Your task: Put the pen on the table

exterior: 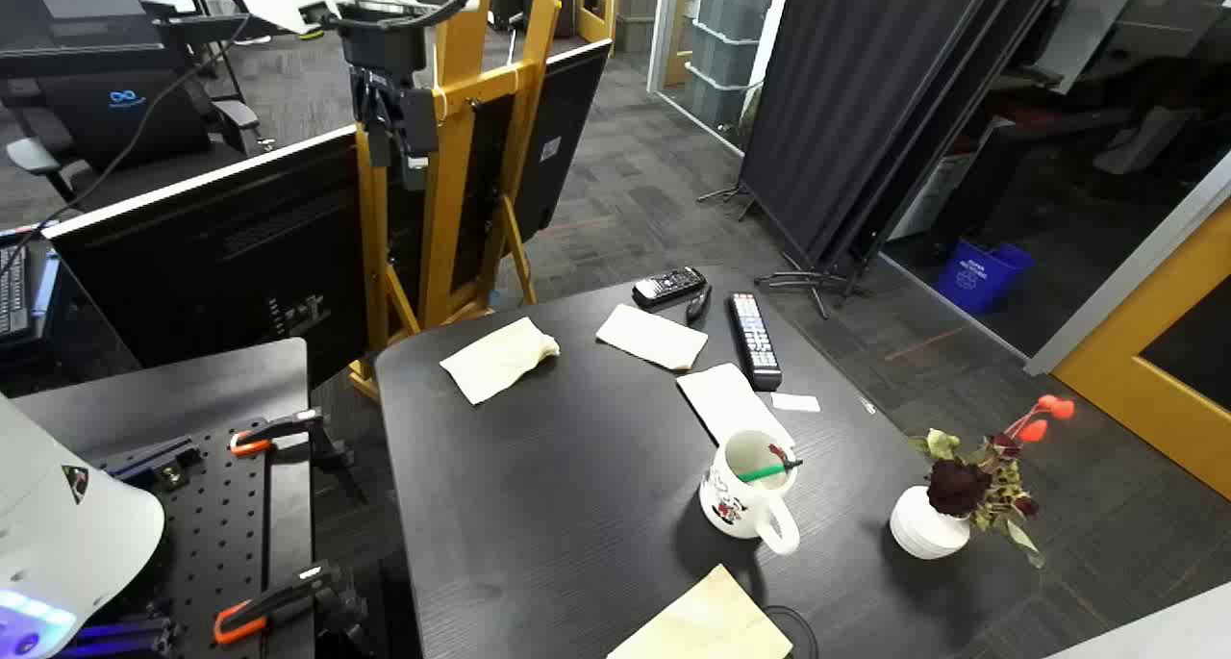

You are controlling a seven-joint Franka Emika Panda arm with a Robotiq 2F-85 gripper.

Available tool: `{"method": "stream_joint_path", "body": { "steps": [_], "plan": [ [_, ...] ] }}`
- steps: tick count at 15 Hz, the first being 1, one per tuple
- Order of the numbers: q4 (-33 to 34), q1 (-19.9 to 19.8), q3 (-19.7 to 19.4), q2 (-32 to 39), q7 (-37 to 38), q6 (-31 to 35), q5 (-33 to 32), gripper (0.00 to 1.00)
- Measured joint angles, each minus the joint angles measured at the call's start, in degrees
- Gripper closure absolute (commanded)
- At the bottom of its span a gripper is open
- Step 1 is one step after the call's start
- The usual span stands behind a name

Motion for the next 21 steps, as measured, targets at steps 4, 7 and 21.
{"method": "stream_joint_path", "body": {
  "steps": [4, 7, 21],
  "plan": [
    [0.00, 0.00, -0.01, 0.00, 0.00, 0.01, 0.00, 0.00],
    [0.00, 0.00, 0.00, 0.00, 0.00, 0.01, 0.00, 0.00],
    [-0.01, -8.33, -10.56, -0.24, 9.34, 14.31, -0.93, 0.00]
  ]
}}
